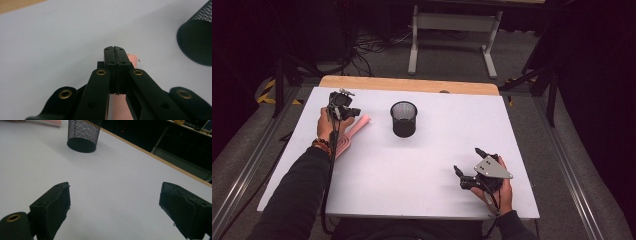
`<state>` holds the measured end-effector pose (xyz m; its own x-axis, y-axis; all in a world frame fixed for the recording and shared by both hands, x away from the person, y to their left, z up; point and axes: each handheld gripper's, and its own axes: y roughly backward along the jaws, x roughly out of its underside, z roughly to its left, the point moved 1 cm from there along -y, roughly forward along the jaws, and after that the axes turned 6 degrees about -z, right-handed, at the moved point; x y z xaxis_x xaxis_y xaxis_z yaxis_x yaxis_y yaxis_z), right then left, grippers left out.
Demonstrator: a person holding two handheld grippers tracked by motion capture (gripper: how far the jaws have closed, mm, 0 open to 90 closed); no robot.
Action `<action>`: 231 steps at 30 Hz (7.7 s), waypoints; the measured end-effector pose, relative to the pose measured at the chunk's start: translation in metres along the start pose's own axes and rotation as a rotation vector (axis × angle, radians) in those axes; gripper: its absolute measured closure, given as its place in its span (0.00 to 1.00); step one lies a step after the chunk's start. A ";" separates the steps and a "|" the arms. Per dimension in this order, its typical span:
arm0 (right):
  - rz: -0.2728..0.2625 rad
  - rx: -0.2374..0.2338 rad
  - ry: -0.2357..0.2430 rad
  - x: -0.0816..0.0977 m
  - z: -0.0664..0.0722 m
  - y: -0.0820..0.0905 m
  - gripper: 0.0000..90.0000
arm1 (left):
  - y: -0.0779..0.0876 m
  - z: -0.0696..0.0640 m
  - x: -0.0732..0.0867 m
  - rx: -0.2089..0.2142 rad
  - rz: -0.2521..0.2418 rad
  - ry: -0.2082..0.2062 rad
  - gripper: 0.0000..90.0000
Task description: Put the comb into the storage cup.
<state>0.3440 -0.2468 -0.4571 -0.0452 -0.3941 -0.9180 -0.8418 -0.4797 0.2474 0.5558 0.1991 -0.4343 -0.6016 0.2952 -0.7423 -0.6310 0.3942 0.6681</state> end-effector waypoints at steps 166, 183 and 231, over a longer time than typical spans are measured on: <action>0.074 -0.019 0.040 0.005 0.001 -0.008 0.11 | 0.035 -0.008 0.083 0.018 0.106 -0.116 0.76; 0.036 0.011 -0.031 0.003 -0.006 -0.004 0.11 | 0.066 -0.021 0.092 -0.025 -0.142 -0.147 0.77; -0.109 -0.123 -0.255 -0.068 0.018 -0.055 0.08 | 0.084 -0.119 0.080 0.153 -0.546 -0.366 0.77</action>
<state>0.3840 -0.1789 -0.4139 -0.1051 -0.1334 -0.9855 -0.7782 -0.6059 0.1650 0.3963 0.1522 -0.4316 0.0064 0.2838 -0.9589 -0.7046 0.6817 0.1970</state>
